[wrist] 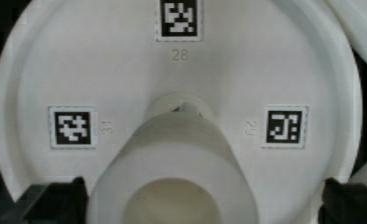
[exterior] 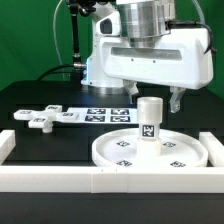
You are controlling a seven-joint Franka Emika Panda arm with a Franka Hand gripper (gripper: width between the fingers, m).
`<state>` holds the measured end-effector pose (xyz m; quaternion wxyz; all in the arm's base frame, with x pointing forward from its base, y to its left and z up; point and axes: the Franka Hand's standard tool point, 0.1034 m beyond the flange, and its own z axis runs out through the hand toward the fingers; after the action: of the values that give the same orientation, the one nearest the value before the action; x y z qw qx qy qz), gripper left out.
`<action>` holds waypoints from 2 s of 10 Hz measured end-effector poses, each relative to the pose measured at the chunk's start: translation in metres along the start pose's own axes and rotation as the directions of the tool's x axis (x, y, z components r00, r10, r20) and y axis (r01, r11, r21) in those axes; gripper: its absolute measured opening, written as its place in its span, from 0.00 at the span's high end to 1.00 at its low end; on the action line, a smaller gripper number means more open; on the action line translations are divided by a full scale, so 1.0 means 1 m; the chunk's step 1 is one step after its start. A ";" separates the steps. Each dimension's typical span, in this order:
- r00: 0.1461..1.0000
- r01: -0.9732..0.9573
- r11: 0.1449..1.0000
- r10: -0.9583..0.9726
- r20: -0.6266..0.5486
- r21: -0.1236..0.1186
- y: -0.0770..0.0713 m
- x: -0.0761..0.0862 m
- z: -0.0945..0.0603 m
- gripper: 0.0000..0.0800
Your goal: Assemble round table
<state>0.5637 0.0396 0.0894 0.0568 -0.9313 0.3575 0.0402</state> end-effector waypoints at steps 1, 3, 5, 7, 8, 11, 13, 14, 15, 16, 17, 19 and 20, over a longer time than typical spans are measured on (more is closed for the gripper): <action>0.994 0.111 0.994 -0.111 0.000 -0.008 0.001 0.000 0.000 0.19; 0.919 0.393 0.919 -0.393 0.002 -0.028 -0.004 0.005 -0.005 0.19; 0.830 0.557 0.829 -0.558 0.004 -0.049 -0.008 0.006 -0.008 0.19; 0.733 0.680 0.732 -0.680 0.012 -0.050 -0.007 0.007 -0.008 0.19; 0.686 0.728 0.684 -0.728 0.015 -0.049 -0.007 0.007 -0.008 0.19; 0.439 0.897 0.436 -0.898 0.033 -0.075 -0.010 0.001 -0.004 0.19; 0.258 0.964 0.254 -0.965 0.048 -0.078 -0.011 -0.005 0.000 0.19; 0.213 0.975 0.209 -0.976 0.051 -0.076 -0.009 -0.003 0.000 0.19; 0.150 0.987 0.146 -0.987 0.057 -0.073 -0.008 -0.001 0.000 0.19; 0.100 0.993 0.095 -0.993 0.061 -0.070 -0.008 -0.001 0.000 0.19; 0.024 0.998 0.019 -0.998 0.066 -0.065 -0.007 -0.001 0.000 0.19; -0.095 0.993 -0.100 -0.993 0.075 -0.056 -0.006 -0.001 0.002 0.19; -0.195 0.979 -0.200 -0.977 0.082 -0.047 -0.001 -0.006 0.011 0.19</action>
Offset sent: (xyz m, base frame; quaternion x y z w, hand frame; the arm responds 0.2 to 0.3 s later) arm 0.0186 0.0026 0.0030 -0.0065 -0.0276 -0.2789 0.9599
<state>0.5595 0.0453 0.0796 0.0262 -0.8679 -0.4961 0.0053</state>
